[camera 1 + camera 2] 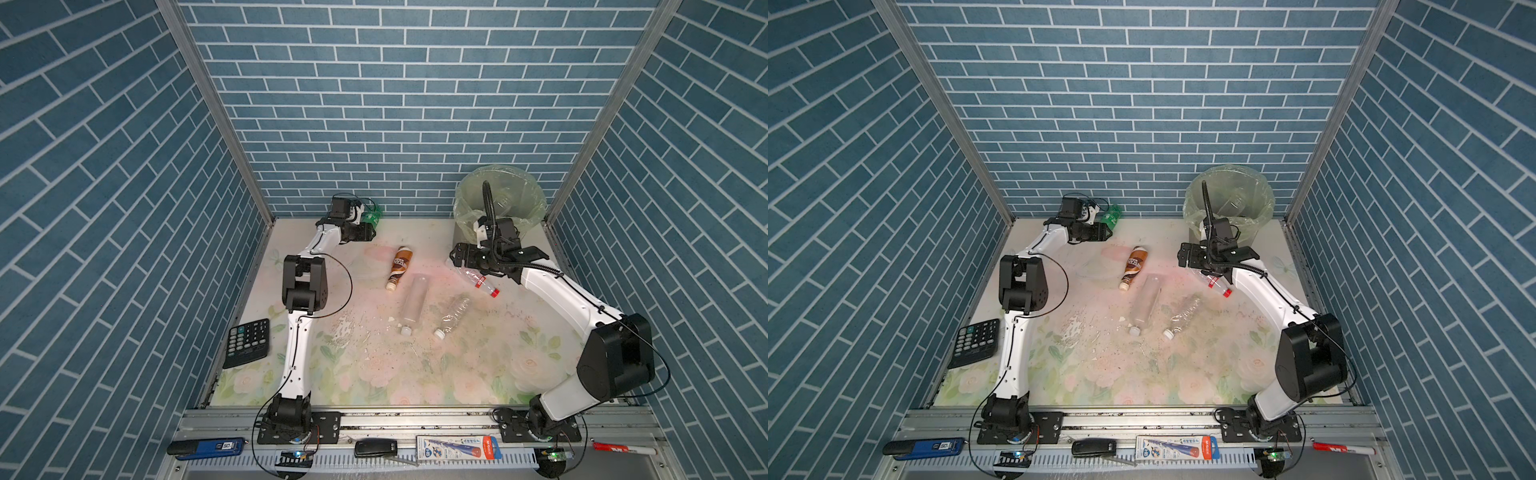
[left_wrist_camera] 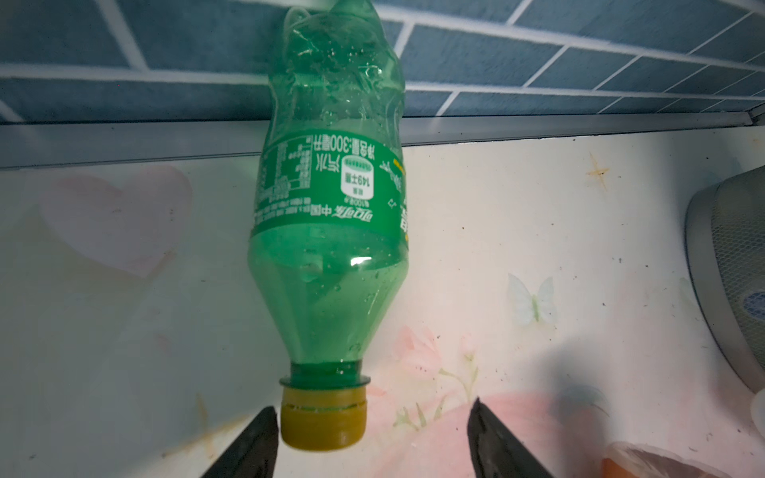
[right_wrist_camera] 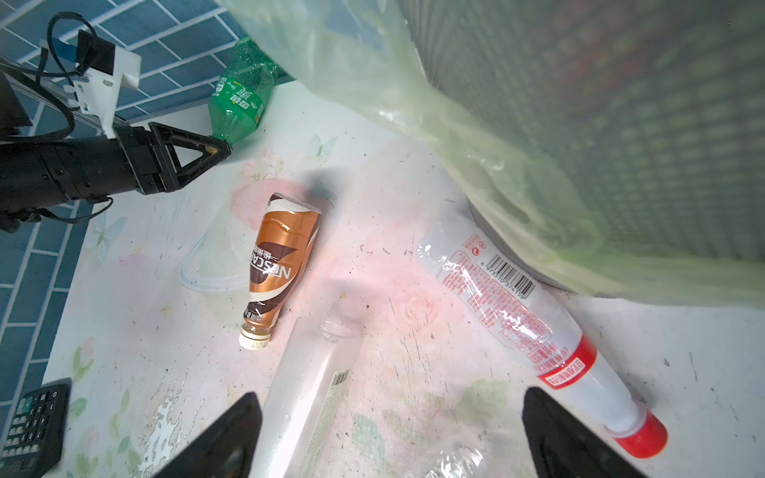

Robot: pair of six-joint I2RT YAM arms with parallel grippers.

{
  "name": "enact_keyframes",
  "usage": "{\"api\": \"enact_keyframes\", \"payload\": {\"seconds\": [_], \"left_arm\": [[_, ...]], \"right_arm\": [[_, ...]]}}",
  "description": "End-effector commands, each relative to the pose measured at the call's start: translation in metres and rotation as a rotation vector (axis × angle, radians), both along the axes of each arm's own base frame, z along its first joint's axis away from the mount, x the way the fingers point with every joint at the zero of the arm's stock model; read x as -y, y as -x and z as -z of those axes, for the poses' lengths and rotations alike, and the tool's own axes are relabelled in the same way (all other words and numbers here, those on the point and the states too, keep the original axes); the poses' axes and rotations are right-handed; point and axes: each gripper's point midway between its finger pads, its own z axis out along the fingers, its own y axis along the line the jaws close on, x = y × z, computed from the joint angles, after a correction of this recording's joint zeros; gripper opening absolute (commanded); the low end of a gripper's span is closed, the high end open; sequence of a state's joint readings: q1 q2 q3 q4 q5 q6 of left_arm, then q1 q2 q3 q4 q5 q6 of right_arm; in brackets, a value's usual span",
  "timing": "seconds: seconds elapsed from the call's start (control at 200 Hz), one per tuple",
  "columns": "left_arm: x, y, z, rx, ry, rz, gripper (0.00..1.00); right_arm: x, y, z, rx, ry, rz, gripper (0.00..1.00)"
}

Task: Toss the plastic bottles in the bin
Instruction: 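Grasp the green soda bottle by its yellow cap with the left gripper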

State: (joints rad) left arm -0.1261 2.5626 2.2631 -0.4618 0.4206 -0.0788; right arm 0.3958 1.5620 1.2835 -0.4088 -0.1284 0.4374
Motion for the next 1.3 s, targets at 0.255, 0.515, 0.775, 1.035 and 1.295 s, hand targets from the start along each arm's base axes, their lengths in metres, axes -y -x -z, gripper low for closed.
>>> {"api": "enact_keyframes", "payload": {"seconds": [0.255, 0.515, 0.775, 1.035, 1.295], "left_arm": [[0.003, -0.006, 0.013, -0.016, -0.034, 0.018, 0.63], [0.002, -0.003, 0.023, -0.031, -0.072, 0.022, 0.6], [0.004, -0.006, 0.025, -0.038, -0.095, 0.011, 0.53], [0.004, -0.008, 0.026, -0.04, -0.095, 0.005, 0.44], [-0.003, -0.006, 0.032, -0.077, -0.111, -0.046, 0.48]], "right_arm": [[0.0, -0.008, -0.024, 0.046, -0.031, 0.006, 0.98], [0.001, -0.011, -0.025, 0.045, -0.037, 0.01, 0.98], [0.005, -0.011, -0.021, 0.041, -0.039, 0.02, 0.98], [0.008, -0.012, -0.021, 0.041, -0.042, 0.025, 0.98], [0.01, -0.013, -0.023, 0.047, -0.049, 0.032, 0.98]]}}
